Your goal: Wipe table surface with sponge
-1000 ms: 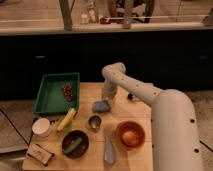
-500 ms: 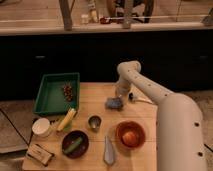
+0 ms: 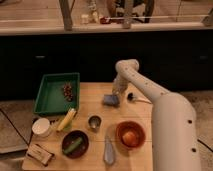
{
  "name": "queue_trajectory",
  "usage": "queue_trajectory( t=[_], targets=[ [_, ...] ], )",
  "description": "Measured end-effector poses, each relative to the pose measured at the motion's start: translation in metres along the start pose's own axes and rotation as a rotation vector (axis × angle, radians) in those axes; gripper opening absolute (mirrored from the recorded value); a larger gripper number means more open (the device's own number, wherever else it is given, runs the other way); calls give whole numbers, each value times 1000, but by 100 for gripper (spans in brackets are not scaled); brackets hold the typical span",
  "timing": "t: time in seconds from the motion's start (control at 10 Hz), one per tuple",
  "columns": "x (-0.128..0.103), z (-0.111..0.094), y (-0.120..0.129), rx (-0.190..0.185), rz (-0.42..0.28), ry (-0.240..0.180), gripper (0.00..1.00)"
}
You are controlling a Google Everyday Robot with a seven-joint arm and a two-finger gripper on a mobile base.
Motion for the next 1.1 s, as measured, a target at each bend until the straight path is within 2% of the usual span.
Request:
queue_trajectory(
  t=[0.1, 0.3, 0.6, 0.8, 1.1],
  targets=[
    [-21, 6, -18, 0, -34, -14, 1],
    [-50, 13, -33, -3, -111, -39, 1],
    [-75, 18, -23, -30, -202, -60, 1],
    [-75, 19, 5, -66, -241, -68, 1],
    [-43, 10, 47, -88, -217, -62, 1]
  ],
)
